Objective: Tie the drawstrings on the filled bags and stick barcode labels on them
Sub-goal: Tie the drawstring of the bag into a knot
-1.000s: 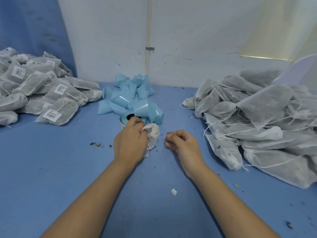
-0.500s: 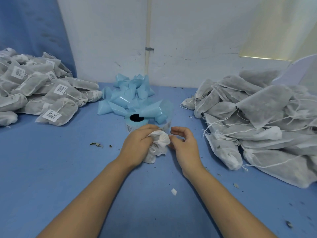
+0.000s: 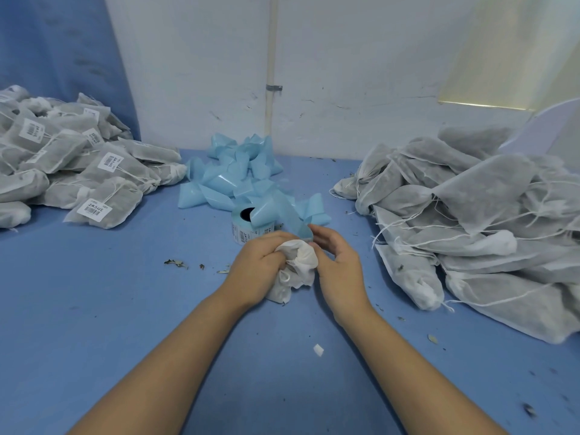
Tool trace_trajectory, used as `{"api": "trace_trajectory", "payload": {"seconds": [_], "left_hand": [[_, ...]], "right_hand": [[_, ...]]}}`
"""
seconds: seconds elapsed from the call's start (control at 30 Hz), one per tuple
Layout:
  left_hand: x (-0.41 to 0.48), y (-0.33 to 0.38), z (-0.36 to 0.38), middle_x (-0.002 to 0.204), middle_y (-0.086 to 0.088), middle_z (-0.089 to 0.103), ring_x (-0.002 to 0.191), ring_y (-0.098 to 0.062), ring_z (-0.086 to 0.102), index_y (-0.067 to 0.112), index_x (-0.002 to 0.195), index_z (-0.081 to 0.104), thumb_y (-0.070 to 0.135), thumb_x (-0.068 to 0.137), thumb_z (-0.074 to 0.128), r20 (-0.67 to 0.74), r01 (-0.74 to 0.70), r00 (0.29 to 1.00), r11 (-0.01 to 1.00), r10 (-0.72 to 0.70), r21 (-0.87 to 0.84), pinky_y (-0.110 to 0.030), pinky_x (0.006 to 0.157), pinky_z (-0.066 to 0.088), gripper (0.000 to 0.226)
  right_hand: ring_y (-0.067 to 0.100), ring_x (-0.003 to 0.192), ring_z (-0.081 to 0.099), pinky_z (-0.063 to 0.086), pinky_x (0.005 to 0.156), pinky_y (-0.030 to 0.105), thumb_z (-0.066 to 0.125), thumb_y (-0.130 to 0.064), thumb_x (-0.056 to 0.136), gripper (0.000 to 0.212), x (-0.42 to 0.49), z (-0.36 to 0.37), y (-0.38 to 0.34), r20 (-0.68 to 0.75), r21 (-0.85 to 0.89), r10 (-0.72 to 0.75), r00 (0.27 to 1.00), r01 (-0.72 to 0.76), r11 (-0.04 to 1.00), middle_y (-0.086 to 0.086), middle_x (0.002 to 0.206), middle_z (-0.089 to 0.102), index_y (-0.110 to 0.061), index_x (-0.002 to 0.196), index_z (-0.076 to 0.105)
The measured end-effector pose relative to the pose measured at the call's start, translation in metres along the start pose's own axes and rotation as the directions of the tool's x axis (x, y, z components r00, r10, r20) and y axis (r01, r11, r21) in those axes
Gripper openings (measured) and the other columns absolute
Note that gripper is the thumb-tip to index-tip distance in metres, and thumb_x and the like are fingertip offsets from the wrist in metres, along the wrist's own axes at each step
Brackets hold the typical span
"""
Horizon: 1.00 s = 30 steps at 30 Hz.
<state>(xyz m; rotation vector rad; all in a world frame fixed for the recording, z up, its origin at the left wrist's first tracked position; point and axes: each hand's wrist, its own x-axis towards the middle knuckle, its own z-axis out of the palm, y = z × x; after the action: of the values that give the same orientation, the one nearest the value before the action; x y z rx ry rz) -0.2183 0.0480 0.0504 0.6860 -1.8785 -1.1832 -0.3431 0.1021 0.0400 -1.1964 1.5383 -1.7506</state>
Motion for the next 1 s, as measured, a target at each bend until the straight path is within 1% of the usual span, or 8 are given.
{"api": "trace_trajectory", "payload": {"seconds": [0.17,0.3,0.37,0.53,0.7,0.8,0.9,1.0], "left_hand": [[-0.001,0.003,0.001,0.089,0.007,0.068,0.084,-0.003,0.060,0.020,0.083,0.068,0.012,0.064,0.043,-0.007,0.012,1.000,1.000,-0.012,-0.018,-0.021,0.080,0.045,0.033],[-0.001,0.002,0.001,0.091,0.001,0.068,0.086,-0.008,0.060,0.013,0.088,0.070,0.012,0.064,0.043,-0.005,0.018,1.000,1.000,-0.018,-0.004,-0.026,0.081,0.045,0.036],[-0.001,0.002,0.001,0.090,0.002,0.068,0.085,-0.009,0.060,0.018,0.084,0.070,0.013,0.065,0.044,-0.012,0.026,1.000,1.000,-0.026,-0.005,-0.028,0.081,0.045,0.033],[-0.001,0.003,0.001,0.076,0.015,0.065,0.077,-0.005,0.058,0.028,0.071,0.065,0.013,0.065,0.044,-0.026,0.044,0.999,0.999,-0.044,-0.007,-0.026,0.075,0.044,0.026],[0.001,0.005,0.000,0.092,0.010,0.065,0.089,-0.007,0.058,0.024,0.084,0.064,0.012,0.069,0.044,-0.097,0.056,0.994,0.998,-0.055,0.009,-0.022,0.081,0.043,0.027],[0.002,0.004,-0.002,0.102,0.011,0.060,0.098,-0.006,0.056,0.025,0.095,0.062,-0.010,0.079,0.044,-0.163,0.057,0.985,0.998,-0.055,0.007,-0.017,0.088,0.041,0.043],[0.003,0.006,-0.003,0.112,0.017,0.057,0.103,0.005,0.054,0.035,0.102,0.058,-0.013,0.082,0.042,-0.213,0.069,0.974,0.997,-0.076,-0.043,-0.005,0.088,0.039,0.055],[0.005,0.006,-0.005,0.134,0.008,0.050,0.124,-0.004,0.045,0.026,0.127,0.051,-0.013,0.085,0.043,-0.255,0.052,0.964,0.994,-0.076,-0.099,-0.015,0.104,0.034,0.058]], "right_hand": [[-0.005,0.079,0.064,0.048,0.068,0.012,0.060,-0.012,0.092,0.014,0.000,-0.001,0.000,-0.017,0.030,0.003,1.000,-0.002,1.000,-0.006,0.089,0.069,-0.026,0.092,0.063],[0.004,0.083,0.065,0.049,0.072,0.015,0.059,-0.013,0.093,0.012,0.000,0.000,0.000,-0.030,0.037,0.012,0.999,-0.011,0.999,-0.005,0.088,0.070,-0.024,0.089,0.063],[0.004,0.081,0.065,0.049,0.072,0.016,0.059,-0.012,0.094,0.012,0.000,0.000,-0.001,-0.046,0.048,0.010,0.999,-0.008,0.999,-0.005,0.086,0.070,-0.023,0.089,0.063],[0.019,0.084,0.064,0.051,0.080,0.033,0.055,-0.012,0.096,0.011,0.000,-0.001,-0.004,-0.106,0.091,0.067,0.992,-0.058,0.994,0.014,0.090,0.071,-0.018,0.088,0.060],[0.009,0.078,0.058,0.047,0.072,0.018,0.058,-0.012,0.094,0.013,0.001,-0.005,-0.006,-0.248,0.108,0.047,0.968,-0.020,0.994,-0.008,0.081,0.065,-0.020,0.084,0.062],[0.005,0.070,0.055,0.046,0.068,0.016,0.060,-0.012,0.093,0.009,0.003,-0.009,-0.006,-0.336,0.140,0.061,0.940,-0.014,0.990,-0.007,0.077,0.061,-0.017,0.088,0.066],[0.000,0.067,0.059,0.048,0.066,0.011,0.061,-0.007,0.091,0.012,0.003,-0.011,-0.007,-0.327,0.209,0.121,0.937,-0.053,0.977,-0.005,0.078,0.065,-0.016,0.089,0.068],[-0.007,0.067,0.060,0.046,0.064,0.008,0.062,-0.002,0.087,0.020,0.003,-0.011,-0.007,-0.290,0.191,0.147,0.946,-0.094,0.977,-0.012,0.083,0.069,-0.019,0.091,0.072]]}}
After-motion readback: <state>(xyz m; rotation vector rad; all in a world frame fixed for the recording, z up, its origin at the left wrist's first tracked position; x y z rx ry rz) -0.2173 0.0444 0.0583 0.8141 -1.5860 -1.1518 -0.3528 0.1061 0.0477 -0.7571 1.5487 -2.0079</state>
